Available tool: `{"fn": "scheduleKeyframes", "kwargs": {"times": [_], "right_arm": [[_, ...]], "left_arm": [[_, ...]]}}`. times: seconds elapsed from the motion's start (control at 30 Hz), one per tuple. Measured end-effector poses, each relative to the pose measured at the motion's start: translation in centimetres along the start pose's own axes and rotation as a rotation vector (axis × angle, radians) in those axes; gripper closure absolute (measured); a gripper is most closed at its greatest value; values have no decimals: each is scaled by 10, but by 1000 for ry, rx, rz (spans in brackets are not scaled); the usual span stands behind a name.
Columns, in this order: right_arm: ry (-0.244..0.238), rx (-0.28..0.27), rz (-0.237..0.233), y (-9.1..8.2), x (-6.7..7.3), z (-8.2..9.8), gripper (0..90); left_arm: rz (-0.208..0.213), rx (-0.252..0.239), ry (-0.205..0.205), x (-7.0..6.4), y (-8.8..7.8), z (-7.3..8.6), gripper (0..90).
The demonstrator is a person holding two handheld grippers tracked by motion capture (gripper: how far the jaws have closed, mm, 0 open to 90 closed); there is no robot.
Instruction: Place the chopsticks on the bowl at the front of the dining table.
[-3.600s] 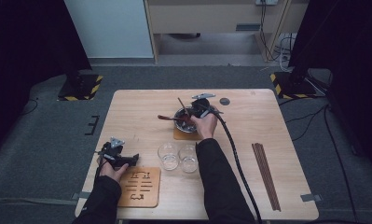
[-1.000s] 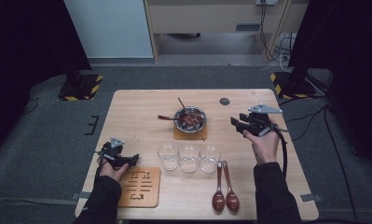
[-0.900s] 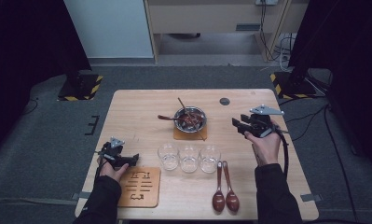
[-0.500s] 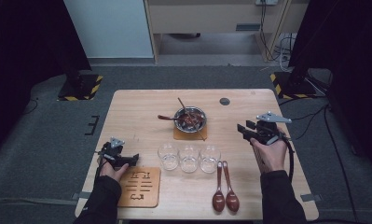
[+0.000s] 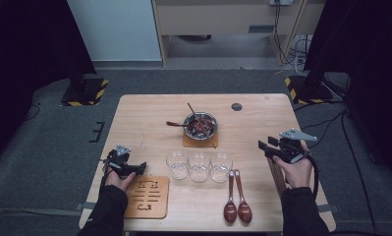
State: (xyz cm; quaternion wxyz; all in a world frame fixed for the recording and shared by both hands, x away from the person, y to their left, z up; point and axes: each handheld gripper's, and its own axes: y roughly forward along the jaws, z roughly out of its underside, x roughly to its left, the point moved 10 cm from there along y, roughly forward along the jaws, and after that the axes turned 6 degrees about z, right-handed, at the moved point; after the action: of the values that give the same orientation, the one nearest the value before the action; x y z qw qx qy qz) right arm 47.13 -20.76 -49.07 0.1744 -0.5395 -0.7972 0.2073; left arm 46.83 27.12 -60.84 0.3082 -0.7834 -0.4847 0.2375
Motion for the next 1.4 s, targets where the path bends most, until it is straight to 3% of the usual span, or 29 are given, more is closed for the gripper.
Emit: {"fn": "scheduleKeyframes", "kwargs": {"times": [0.53, 0.97, 1.4], "right_arm": [[19, 47, 11, -8, -9, 33, 492], [16, 97, 23, -4, -11, 55, 496], [11, 181, 56, 5, -18, 84, 526]], "left_arm": [[0, 0, 0, 0, 0, 0, 0], [0, 0, 0, 0, 0, 0, 0], [0, 0, 0, 0, 0, 0, 0]]}}
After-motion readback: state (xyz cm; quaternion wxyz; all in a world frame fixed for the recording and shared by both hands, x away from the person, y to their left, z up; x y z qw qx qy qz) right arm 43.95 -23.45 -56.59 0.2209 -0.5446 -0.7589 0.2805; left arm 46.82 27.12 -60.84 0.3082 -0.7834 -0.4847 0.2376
